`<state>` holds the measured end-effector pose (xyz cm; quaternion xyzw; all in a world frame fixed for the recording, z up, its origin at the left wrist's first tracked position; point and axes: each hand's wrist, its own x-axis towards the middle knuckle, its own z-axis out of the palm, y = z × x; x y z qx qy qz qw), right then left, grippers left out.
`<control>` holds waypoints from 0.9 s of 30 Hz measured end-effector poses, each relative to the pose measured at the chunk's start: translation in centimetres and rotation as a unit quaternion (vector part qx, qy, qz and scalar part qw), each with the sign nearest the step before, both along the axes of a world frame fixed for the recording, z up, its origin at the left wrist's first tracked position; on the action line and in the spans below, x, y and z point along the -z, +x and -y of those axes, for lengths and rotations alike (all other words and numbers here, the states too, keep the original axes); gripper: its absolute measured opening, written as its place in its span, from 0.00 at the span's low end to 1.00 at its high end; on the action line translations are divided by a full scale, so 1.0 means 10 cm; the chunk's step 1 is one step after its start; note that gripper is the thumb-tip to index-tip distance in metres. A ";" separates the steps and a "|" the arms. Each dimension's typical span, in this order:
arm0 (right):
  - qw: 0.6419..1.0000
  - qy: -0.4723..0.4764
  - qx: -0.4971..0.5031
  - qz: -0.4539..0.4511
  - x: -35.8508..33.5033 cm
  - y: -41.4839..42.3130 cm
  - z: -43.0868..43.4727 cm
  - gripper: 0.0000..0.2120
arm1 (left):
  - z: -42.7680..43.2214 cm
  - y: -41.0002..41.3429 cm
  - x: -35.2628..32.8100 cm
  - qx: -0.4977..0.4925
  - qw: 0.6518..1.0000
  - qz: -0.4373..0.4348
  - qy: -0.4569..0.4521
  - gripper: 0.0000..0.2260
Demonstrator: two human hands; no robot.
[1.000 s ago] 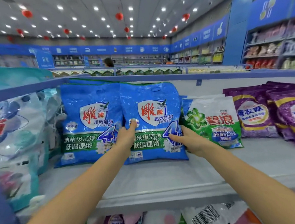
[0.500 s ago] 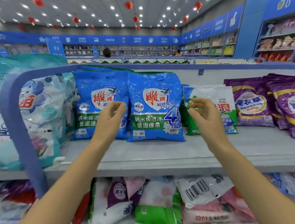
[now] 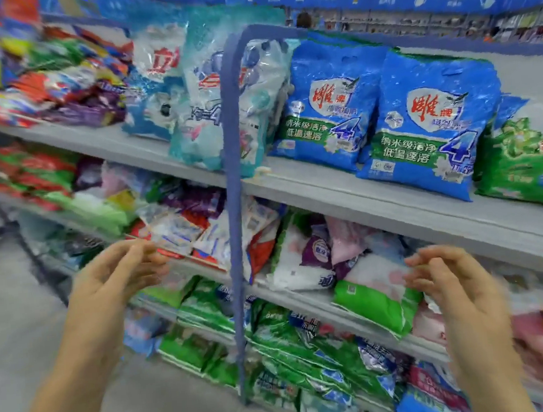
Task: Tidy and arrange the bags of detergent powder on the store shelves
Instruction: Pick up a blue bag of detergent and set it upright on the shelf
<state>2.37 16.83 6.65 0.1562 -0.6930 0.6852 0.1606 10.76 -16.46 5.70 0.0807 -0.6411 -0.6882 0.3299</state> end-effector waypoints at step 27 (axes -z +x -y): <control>0.977 0.025 -0.165 0.135 0.69 0.46 4.74 0.31 | 3.94 1.80 0.59 -0.264 0.954 0.135 0.039 0.13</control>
